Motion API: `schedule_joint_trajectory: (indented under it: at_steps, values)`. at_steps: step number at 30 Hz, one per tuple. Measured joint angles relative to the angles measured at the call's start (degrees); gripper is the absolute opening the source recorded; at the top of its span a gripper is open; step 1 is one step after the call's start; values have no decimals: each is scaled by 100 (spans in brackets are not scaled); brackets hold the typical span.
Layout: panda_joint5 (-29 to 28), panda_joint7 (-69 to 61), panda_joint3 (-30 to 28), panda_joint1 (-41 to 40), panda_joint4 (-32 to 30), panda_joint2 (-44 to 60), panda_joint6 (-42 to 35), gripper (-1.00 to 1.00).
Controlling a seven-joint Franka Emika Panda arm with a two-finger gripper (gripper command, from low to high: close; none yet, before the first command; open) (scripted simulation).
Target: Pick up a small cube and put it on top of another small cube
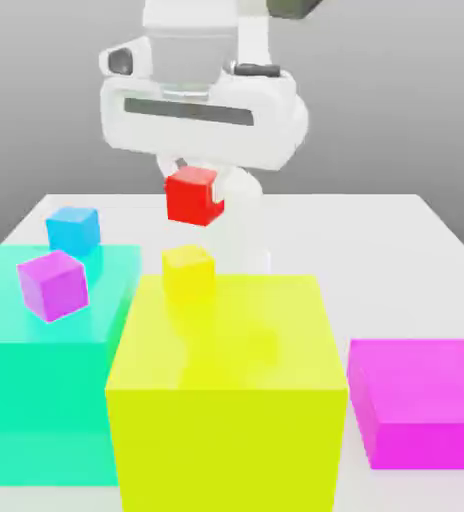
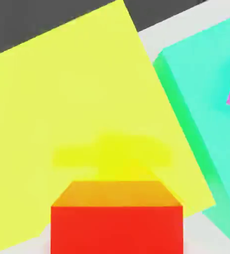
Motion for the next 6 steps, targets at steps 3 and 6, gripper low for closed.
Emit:
schedule_joint_trajectory:
  at_steps: [3,6]
  values:
    - [9,10,2,-41,-436,206,643,100]
    - [10,9,2,-41,-436,206,643,100]
